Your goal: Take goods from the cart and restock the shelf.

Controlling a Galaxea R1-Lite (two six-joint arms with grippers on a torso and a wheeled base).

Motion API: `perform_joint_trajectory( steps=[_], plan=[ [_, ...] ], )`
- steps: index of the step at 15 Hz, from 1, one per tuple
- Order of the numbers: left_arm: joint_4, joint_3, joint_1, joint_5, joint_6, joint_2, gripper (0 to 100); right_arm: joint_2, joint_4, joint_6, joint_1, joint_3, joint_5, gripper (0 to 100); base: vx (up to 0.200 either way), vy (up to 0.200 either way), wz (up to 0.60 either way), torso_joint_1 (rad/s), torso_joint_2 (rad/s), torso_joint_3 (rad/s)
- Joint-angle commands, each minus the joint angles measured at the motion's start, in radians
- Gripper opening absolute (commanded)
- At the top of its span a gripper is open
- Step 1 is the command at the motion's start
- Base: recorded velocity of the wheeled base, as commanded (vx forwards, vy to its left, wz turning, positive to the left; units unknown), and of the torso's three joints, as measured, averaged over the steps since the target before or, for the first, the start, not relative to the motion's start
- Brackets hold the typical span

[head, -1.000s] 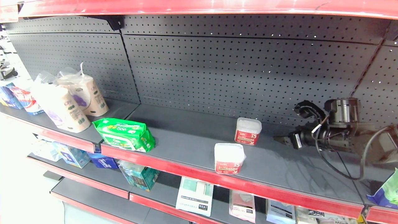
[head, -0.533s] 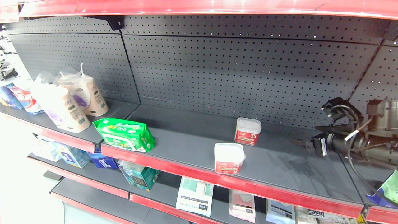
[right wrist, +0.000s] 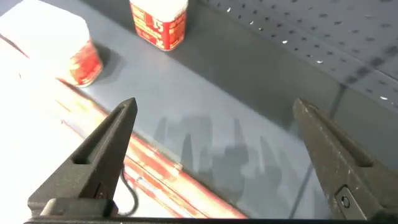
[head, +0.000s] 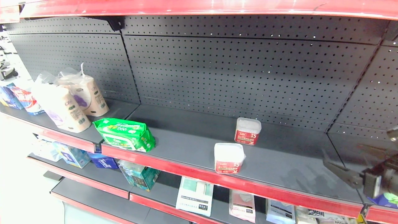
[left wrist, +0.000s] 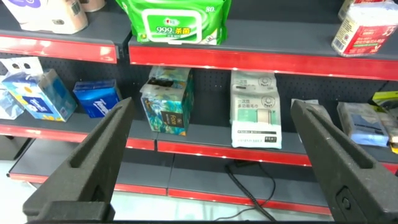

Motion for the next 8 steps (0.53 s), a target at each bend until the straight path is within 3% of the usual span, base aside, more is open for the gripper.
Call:
perform_joint_trajectory(
  steps=[1, 2, 4, 5, 6, 8],
  plan=[
    [0.0, 0.0, 0.0, 0.0, 0.0, 0.001, 100, -0.322, 0.006, 0.054, -0.055, 0.168, 0.003, 100, 0.0, 0.0, 0.0, 0.0, 0.0, 0.0],
    [0.0, 0.0, 0.0, 0.0, 0.0, 0.0, 100, -0.52, 0.01, 0.068, -0.067, 0.279, 0.006, 100, 0.0, 0.0, 0.0, 0.0, 0.0, 0.0],
    [0.0, 0.0, 0.0, 0.0, 0.0, 0.0, 100, -0.717, 0.161, 0.097, -0.061, 0.276, 0.008, 100, 0.0, 0.0, 0.0, 0.0, 0.0, 0.0],
    [0.0, 0.0, 0.0, -0.003, 0.0, 0.0, 100, -0.988, 0.421, 0.137, -0.065, 0.25, -0.004, 100, 0.0, 0.0, 0.0, 0.0, 0.0, 0.0],
    [0.0, 0.0, 0.0, -0.011, 0.0, 0.0, 100, -1.085, 0.507, 0.139, -0.045, 0.251, -0.052, 100, 0.0, 0.0, 0.0, 0.0, 0.0, 0.0],
    [0.0, 0.0, 0.0, -0.012, -0.002, 0.0, 100, -1.085, 0.49, 0.189, -0.042, 0.259, -0.15, 100, 0.0, 0.0, 0.0, 0.0, 0.0, 0.0]
  ],
)
